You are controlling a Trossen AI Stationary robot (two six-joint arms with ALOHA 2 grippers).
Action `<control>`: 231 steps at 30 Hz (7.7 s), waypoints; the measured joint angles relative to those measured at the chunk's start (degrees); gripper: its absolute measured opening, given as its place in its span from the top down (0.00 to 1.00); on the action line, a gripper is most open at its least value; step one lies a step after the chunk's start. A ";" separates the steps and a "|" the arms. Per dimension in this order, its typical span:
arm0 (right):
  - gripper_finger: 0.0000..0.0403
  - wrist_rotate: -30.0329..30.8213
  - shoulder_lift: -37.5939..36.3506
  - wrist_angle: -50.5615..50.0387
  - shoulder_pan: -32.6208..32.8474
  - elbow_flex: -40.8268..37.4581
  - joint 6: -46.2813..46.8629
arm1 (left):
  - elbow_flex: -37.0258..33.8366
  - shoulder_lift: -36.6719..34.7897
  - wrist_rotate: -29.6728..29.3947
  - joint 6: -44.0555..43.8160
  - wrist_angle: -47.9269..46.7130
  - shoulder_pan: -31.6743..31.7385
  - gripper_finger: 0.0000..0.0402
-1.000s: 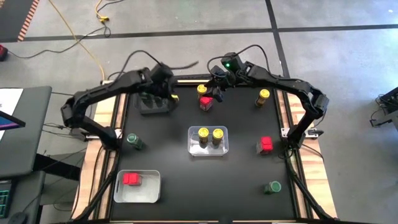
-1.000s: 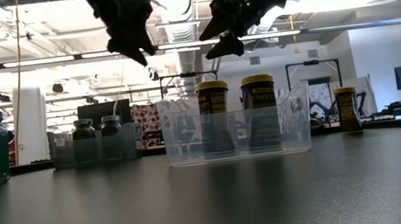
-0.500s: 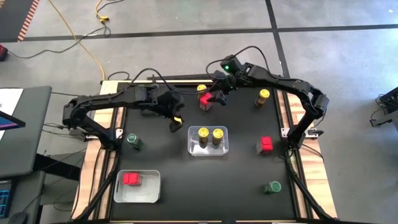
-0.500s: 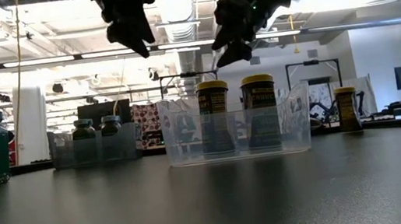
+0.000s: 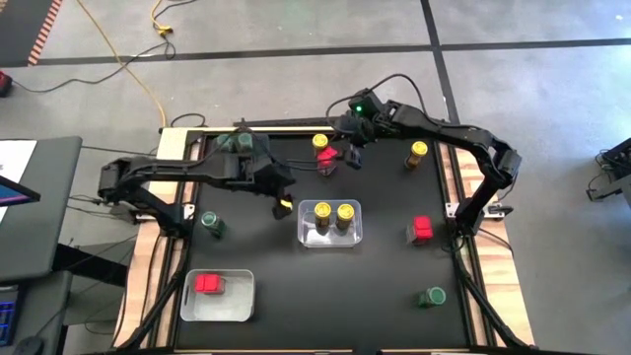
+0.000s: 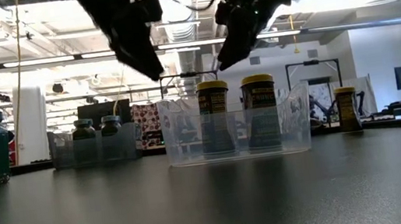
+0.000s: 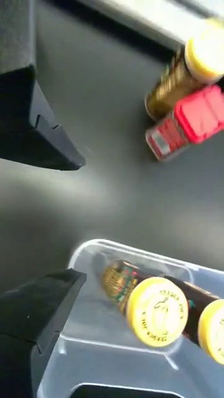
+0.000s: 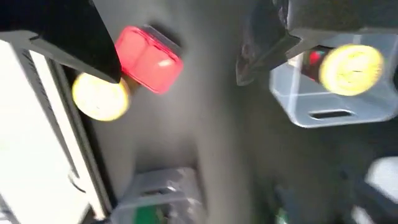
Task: Sort spices by type
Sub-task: Put the red seasoning can into the gray bin
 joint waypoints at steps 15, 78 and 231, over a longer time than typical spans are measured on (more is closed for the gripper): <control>0.15 17.87 -0.38 -37.99 4.63 12.50 12.56 | -28.02 -18.42 10.34 5.63 37.96 5.11 0.35; 0.19 21.27 -30.58 -36.35 39.80 -41.38 106.72 | -28.08 -32.48 9.76 -6.76 19.45 5.20 0.35; 0.11 59.54 -20.15 -26.56 66.05 -11.80 80.00 | -28.04 -24.52 4.30 -10.49 58.74 -13.64 0.51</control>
